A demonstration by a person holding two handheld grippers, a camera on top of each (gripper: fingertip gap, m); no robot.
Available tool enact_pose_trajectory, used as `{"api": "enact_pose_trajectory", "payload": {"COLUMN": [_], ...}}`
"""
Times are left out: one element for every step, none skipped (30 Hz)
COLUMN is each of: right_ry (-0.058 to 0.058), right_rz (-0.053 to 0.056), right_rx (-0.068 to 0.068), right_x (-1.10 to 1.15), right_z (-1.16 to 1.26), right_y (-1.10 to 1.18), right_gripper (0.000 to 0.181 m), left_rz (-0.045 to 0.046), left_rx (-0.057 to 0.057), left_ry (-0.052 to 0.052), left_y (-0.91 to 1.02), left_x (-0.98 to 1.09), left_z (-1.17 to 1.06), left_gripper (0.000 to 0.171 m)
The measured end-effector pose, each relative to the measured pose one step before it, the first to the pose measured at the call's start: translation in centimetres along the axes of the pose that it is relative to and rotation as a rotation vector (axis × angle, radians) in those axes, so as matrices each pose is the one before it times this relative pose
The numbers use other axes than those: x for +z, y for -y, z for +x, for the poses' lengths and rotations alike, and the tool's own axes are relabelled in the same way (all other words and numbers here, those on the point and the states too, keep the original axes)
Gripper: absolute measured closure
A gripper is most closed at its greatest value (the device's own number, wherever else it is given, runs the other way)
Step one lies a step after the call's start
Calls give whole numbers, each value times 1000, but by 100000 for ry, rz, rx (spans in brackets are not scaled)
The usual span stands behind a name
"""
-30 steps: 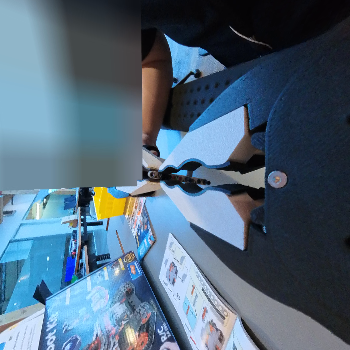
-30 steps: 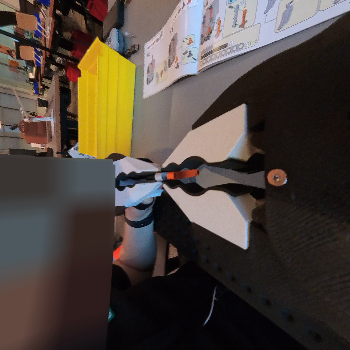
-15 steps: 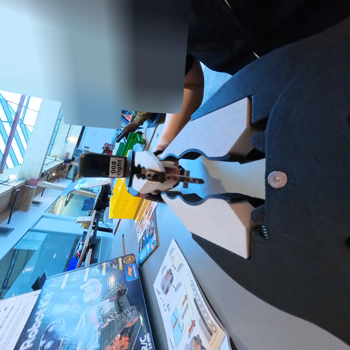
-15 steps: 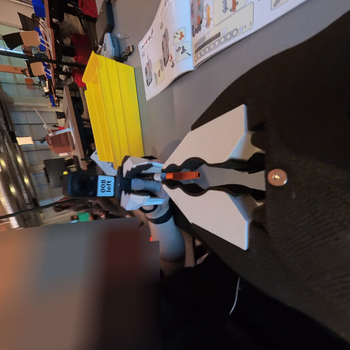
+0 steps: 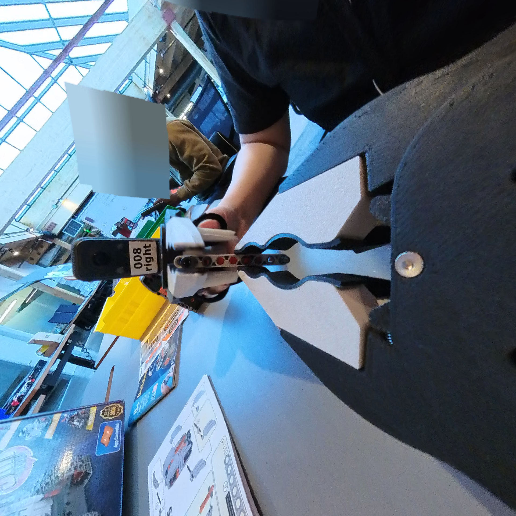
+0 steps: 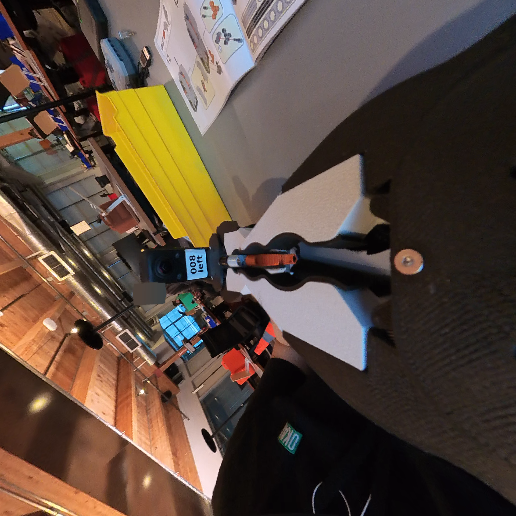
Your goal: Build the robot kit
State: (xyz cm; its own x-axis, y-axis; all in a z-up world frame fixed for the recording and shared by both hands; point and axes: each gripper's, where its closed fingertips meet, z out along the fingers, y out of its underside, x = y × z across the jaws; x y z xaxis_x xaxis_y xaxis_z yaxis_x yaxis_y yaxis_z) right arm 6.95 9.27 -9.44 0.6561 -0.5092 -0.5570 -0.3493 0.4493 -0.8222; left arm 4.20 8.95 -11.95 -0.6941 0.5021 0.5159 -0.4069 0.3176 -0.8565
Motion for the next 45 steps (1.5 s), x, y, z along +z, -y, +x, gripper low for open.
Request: {"api": "enact_pose_trajectory", "payload": {"right_ry": [-256,-2724,-4255,-5218,-5624,-6696,-9000,-10374,-9826,-9269,-13104,-13161,-9296,-8407,-7252,-5407,-4072,-4526,-3574,-2155,-1098,-915,-731,812,-672,-1364,-198,-286,-466,106,538,-391,-724,-282,-299,-217,-526,-255,-335,-661,-694,-790,-637,716,2354], "right_rz": [2015,1928,35,-1619,-3186,-4691,-5800,-9753,-14629,-18384,-17468,-19630,-21782,-19151,-13949,-8517,-6207,-7580,-8066,-6246,-4435,-2272,-1225,-1237,-1635,-1590,-422,-158,-738,-901,-499,-762,-1231,-1276,-1521,-2109,-2706,-2842,-2493,-1831,-442,758,1220,1593,2157], "right_rx": [-637,-2441,-4875,-6604,-6988,-5967,-3309,303,2493,2181,1840,1064,-2162,-4234,-5419,-5506,-3543,-1802,-3333,-3165,-1858,-816,-177,-860,-825,-181,-380,-891,-172,20,-279,368,816,969,1509,1544,1302,1271,1474,1106,93,-561,-472,396,1268], "right_x": [-177,-289,-389,-422,-378,-366,-377,-395,-517,-795,-1100,-1360,-1407,-1264,-1113,-977,-773,-559,-375,-242,-214,-210,-172,-122,-70,-88,-146,-167,-155,-161,-173,-207,-236,-228,-229,-189,-159,-150,-206,-274,-303,-254,-121,96,353], "right_z": [72,252,322,310,264,424,791,925,692,446,834,743,174,-41,-224,-409,-481,-374,-479,-606,-623,-518,-477,-725,-513,-390,-570,-532,-482,-543,-603,-465,-398,-428,-386,-368,-292,-285,-249,-205,-194,-80,102,160,165], "right_y": [444,569,448,324,200,85,42,-293,-830,-1349,-1416,-1998,-2571,-2505,-1853,-982,-735,-1187,-1492,-1360,-1146,-839,-658,-655,-686,-608,-375,-304,-444,-453,-389,-435,-547,-581,-607,-670,-696,-623,-459,-253,-32,156,235,296,400], "right_gripper": [163,152,149,150,152,154,161,169,175,181,181,181,181,181,181,181,181,181,181,181,181,181,181,181,181,181,181,181,181,181,181,181,181,181,181,181,181,181,181,181,181,181,181,181,181], "left_rz": [1011,1919,2467,2251,1560,1560,1473,1037,706,-69,-745,-654,-91,242,567,802,990,1197,1327,1765,1880,1432,1490,1863,1822,1671,1064,487,362,214,24,-168,-102,33,186,257,303,338,259,349,613,830,1224,1584,1483], "left_rx": [-1494,-1767,-1563,-1142,-1003,-653,-46,494,966,969,631,166,-366,-575,-539,-681,-1208,-1984,-2367,-1914,-1090,-734,-614,-908,-1166,-915,-520,-259,328,677,513,109,-77,-314,-445,-606,-720,-426,146,636,487,-40,-88,167,550], "left_ry": [-679,-663,222,258,151,389,-135,-563,-555,121,911,757,-404,-1067,-1514,-2123,-2866,-3811,-4077,-3406,-2210,-1370,-1221,-1847,-2051,-1344,-898,-917,-601,-420,-800,-1206,-1281,-1037,-959,-1251,-1596,-1824,-1466,-901,-442,-26,310,535,1223], "left_y": [162,298,365,348,263,236,222,166,138,9,-113,-122,-41,12,65,108,141,181,223,301,309,252,266,307,292,264,172,89,67,25,1,-14,-16,22,48,83,108,129,149,150,168,204,253,305,294], "left_x": [-157,-222,-302,-328,-305,-267,-208,-139,-79,-10,32,55,44,17,-16,-24,-39,-35,-52,-80,-118,-157,-173,-174,-175,-165,-148,-109,-61,-23,15,33,59,56,59,68,81,94,104,87,58,31,3,-19,-45], "left_z": [-72,-76,-213,-208,-171,-166,-28,82,117,-5,-173,-162,-9,97,192,297,385,499,515,450,316,215,198,276,280,172,129,167,167,159,203,236,206,139,103,139,182,234,216,156,59,-59,-135,-157,-245], "left_gripper": [166,166,166,166,166,166,166,166,166,166,166,166,166,166,166,166,166,166,166,166,166,166,166,166,167,167,167,167,167,167,167,167,167,167,167,167,167,167,167,166,166,166,166,166,166]}}
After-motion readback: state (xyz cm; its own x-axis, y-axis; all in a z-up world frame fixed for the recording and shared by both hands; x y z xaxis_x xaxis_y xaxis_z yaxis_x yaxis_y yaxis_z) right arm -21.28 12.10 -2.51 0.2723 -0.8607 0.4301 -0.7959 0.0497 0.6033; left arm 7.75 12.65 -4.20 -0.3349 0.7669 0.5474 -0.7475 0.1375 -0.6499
